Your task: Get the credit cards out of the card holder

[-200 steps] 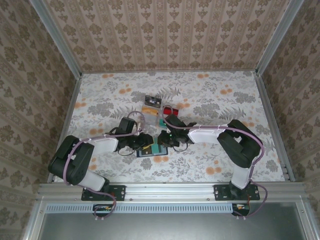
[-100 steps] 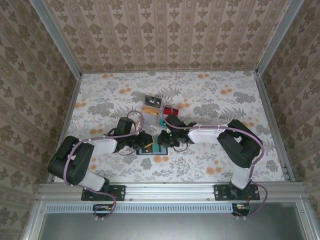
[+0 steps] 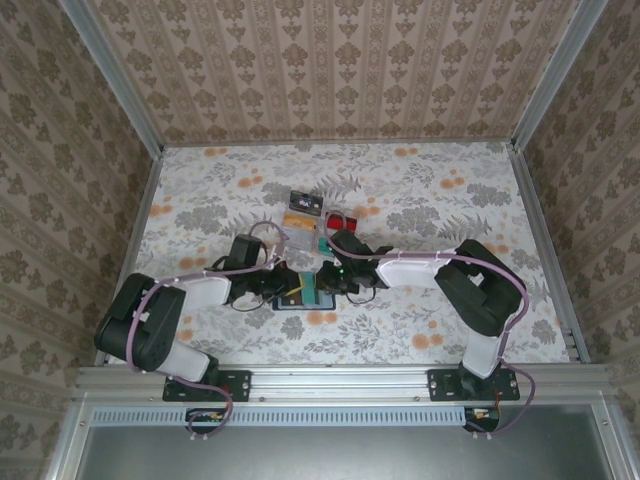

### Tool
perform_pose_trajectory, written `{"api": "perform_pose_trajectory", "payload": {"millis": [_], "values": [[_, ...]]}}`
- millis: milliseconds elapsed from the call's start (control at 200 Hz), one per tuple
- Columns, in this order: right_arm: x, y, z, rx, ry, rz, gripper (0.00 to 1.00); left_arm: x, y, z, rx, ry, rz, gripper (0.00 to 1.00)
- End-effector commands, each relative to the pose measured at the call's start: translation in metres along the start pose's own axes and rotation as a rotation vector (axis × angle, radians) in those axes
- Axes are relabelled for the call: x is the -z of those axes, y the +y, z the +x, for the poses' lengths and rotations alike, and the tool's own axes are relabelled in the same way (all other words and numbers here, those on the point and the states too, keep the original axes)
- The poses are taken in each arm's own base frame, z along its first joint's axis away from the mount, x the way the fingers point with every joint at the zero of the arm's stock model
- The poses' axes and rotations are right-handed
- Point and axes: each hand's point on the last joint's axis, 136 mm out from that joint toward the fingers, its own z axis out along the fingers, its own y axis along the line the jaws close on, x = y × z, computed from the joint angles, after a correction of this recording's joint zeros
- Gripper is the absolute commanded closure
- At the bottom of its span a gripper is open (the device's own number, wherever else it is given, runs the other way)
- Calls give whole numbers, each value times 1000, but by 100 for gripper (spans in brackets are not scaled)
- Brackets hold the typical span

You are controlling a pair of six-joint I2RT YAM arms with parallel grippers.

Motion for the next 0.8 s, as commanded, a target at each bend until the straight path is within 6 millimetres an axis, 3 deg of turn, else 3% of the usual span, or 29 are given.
{"api": "perform_pose_trajectory", "payload": {"millis": [0, 205, 355, 470, 555, 605, 795], "values": [[0, -37, 10, -19, 3, 132, 78, 14, 0, 3, -23, -3, -11, 100], [7, -14, 3, 35, -4, 34, 79, 36, -4, -3, -43, -64, -49, 100], [29, 12, -11, 79, -71, -51, 78, 54, -5, -10, -60, -97, -119, 100], [48, 28, -19, 110, -138, -123, 66, 78, -11, -23, -84, -141, -143, 100], [63, 41, -25, 135, -188, -199, 57, 95, -29, -40, -91, -201, -94, 100], [71, 48, -30, 141, -203, -232, 54, 102, -50, -47, -110, -220, -27, 100], [98, 80, -54, 86, -238, -422, 36, 113, -106, -71, -128, -315, 154, 100]]}}
